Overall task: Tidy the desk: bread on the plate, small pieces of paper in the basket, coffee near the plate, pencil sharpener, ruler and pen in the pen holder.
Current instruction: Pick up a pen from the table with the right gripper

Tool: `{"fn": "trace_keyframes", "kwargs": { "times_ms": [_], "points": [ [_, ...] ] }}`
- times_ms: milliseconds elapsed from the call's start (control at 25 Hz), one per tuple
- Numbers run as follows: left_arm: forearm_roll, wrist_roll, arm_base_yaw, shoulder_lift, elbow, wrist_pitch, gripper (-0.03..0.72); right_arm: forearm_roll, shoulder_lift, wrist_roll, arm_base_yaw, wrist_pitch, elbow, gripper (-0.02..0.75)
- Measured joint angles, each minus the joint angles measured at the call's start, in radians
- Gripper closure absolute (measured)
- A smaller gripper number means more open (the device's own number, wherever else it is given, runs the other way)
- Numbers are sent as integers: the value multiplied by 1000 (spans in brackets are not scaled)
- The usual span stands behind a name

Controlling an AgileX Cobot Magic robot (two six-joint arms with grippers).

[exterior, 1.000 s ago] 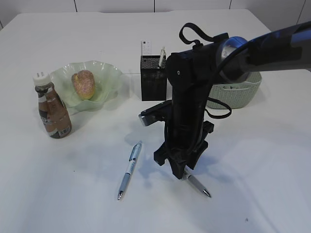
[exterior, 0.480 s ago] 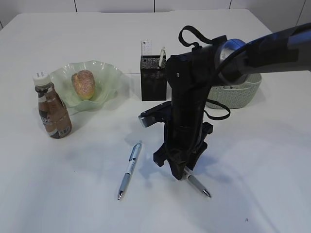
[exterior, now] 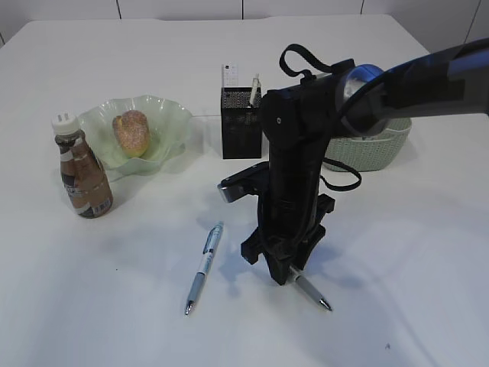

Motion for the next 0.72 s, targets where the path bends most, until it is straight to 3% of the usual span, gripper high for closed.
{"fn": "trace_keyframes", "kwargs": {
  "times_ms": [200, 480, 720],
  "points": [
    [4, 0, 0, 0, 0, -2, 338, 0, 0, -1, 0, -2, 0, 391],
    [4, 0, 0, 0, 0, -4, 338, 0, 0, -1, 0, -5, 0, 580],
    [4, 0, 0, 0, 0, -5, 339, 0, 2, -1, 0, 19, -4, 603]
  ]
}}
